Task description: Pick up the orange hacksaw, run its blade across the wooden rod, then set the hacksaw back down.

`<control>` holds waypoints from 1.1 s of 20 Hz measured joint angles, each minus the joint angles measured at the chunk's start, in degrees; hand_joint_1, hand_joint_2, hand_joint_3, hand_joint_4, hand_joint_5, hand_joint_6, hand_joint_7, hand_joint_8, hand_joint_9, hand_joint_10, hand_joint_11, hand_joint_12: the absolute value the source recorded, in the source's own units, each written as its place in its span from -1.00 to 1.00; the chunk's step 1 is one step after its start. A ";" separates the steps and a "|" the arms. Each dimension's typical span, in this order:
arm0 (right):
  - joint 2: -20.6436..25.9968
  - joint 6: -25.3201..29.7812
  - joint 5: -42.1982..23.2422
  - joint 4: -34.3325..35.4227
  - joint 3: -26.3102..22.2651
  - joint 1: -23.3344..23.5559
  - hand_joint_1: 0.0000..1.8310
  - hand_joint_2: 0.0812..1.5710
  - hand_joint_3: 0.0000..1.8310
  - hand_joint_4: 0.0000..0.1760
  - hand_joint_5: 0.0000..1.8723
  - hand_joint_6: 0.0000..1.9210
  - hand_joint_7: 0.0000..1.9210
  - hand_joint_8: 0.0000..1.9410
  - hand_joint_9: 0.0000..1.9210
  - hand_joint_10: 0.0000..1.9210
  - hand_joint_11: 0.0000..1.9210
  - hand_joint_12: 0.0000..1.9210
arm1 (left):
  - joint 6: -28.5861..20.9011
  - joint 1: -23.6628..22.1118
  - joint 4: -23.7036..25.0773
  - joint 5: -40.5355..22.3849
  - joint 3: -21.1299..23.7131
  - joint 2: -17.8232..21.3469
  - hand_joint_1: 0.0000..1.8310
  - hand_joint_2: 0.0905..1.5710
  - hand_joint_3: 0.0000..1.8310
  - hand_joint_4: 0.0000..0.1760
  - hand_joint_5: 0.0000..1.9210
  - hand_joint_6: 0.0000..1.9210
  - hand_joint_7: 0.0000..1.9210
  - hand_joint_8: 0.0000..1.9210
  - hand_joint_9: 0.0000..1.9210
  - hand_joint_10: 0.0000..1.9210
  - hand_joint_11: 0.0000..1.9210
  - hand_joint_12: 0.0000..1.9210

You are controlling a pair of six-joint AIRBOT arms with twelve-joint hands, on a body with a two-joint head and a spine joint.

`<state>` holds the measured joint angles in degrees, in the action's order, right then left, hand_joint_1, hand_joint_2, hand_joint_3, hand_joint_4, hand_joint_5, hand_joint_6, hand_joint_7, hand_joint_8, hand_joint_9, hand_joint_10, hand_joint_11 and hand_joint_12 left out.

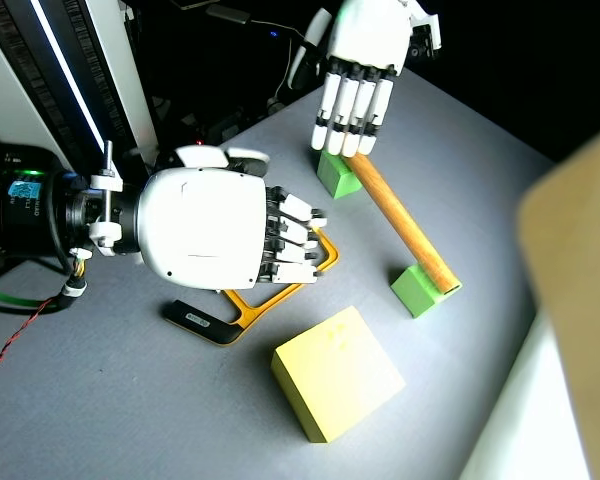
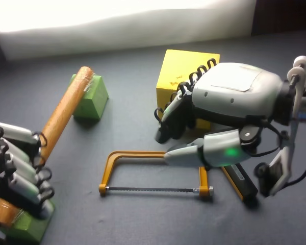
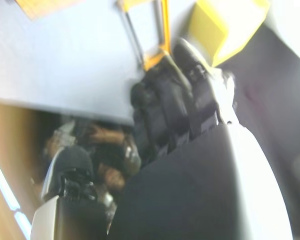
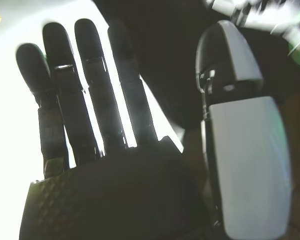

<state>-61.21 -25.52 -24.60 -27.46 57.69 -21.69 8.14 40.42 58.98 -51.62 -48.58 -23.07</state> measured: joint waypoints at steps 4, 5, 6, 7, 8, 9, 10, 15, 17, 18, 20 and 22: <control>-1.60 11.74 -6.67 -20.57 5.81 4.66 -0.53 0.62 -0.99 -1.00 -0.01 1.00 0.18 1.00 0.43 1.00 0.65 1.00 | 0.02 0.37 1.16 -8.44 -4.11 -1.79 -0.52 0.66 -1.00 -1.00 0.17 0.99 0.19 1.00 0.20 1.00 0.20 1.00; -2.08 13.92 -9.03 -24.17 6.91 6.14 -0.53 0.62 -0.99 -1.00 -0.01 1.00 0.18 1.00 0.43 1.00 0.65 1.00 | 0.04 0.33 2.34 -10.97 -5.33 -2.19 -0.52 0.66 -1.00 -1.00 0.17 0.99 0.19 1.00 0.20 1.00 0.20 1.00; -2.45 17.16 -11.02 -27.80 7.58 7.21 -0.59 0.66 -0.99 -1.00 0.08 1.00 0.25 1.00 0.48 1.00 0.70 1.00 | 0.00 0.09 4.15 -12.81 -6.29 -2.43 -0.58 0.69 -0.99 -1.00 0.27 1.00 0.29 1.00 0.31 1.00 0.32 1.00; -2.73 18.21 -12.44 -28.98 7.65 7.28 -0.63 0.68 -0.99 -1.00 0.13 1.00 0.29 1.00 0.51 1.00 0.73 1.00 | -0.07 0.09 5.16 -13.97 -6.67 -2.49 -0.63 0.71 -0.99 -1.00 0.31 1.00 0.33 1.00 0.35 1.00 0.39 1.00; -3.28 18.18 -13.70 -31.93 7.65 7.10 -0.68 0.73 -0.99 -1.00 0.20 1.00 0.35 1.00 0.56 1.00 0.77 1.00 | -0.26 0.09 5.81 -15.39 -7.34 -2.73 -0.69 0.74 -0.99 -1.00 0.31 1.00 0.35 1.00 0.37 1.00 0.43 1.00; -3.52 18.56 -14.43 -33.73 7.65 7.10 -0.74 0.78 -0.98 -1.00 0.24 1.00 0.37 1.00 0.56 1.00 0.78 1.00 | -0.26 0.11 5.62 -16.04 -7.50 -2.80 -0.71 0.76 -0.99 -1.00 0.32 1.00 0.39 1.00 0.43 1.00 0.45 1.00; -3.56 18.99 -15.45 -34.71 7.65 7.10 -0.77 0.81 -0.98 -1.00 0.25 1.00 0.38 1.00 0.57 1.00 0.79 1.00 | -0.31 0.09 5.35 -16.83 -7.48 -2.86 -0.73 0.77 -0.99 -1.00 0.31 1.00 0.40 1.00 0.45 1.00 0.48 1.00; -3.43 21.24 -17.35 -37.16 8.07 7.17 -0.68 0.88 -1.00 -1.00 0.20 1.00 0.34 1.00 0.54 1.00 0.75 1.00 | -0.52 0.46 4.85 -17.64 -7.04 -2.89 -0.70 0.80 -1.00 -1.00 0.29 1.00 0.40 1.00 0.43 1.00 0.43 1.00; -3.43 21.29 -17.88 -37.09 8.07 7.30 -0.68 0.89 -1.00 -1.00 0.20 1.00 0.34 1.00 0.53 1.00 0.74 1.00 | -0.55 0.46 5.25 -17.70 -6.49 -3.06 -0.70 0.80 -1.00 -1.00 0.31 1.00 0.42 1.00 0.44 1.00 0.43 1.00; -3.52 21.31 -17.97 -37.09 8.04 7.30 -0.69 0.89 -1.00 -1.00 0.20 1.00 0.35 1.00 0.53 1.00 0.74 1.00 | -0.55 0.46 5.27 -17.92 -6.43 -3.15 -0.78 0.83 -0.99 -1.00 0.33 1.00 0.43 1.00 0.45 1.00 0.43 1.00; -3.54 21.31 -17.97 -37.13 8.04 7.30 -0.68 0.89 -1.00 -1.00 0.20 1.00 0.36 1.00 0.52 1.00 0.72 1.00 | -0.55 0.46 5.07 -18.08 -6.34 -3.15 -0.76 0.83 -1.00 -1.00 0.33 1.00 0.43 1.00 0.44 1.00 0.43 1.00; -3.54 21.40 -18.21 -37.11 8.04 7.74 -0.64 0.90 -1.00 -1.00 0.20 1.00 0.35 1.00 0.51 1.00 0.69 1.00 | -0.52 0.46 5.11 -18.10 -6.34 -3.13 -0.69 0.82 -1.00 -1.00 0.32 1.00 0.40 1.00 0.43 1.00 0.42 1.00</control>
<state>-64.75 -4.12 -42.81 -64.58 65.73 -13.96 7.62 40.88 64.10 -69.71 -54.92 -26.20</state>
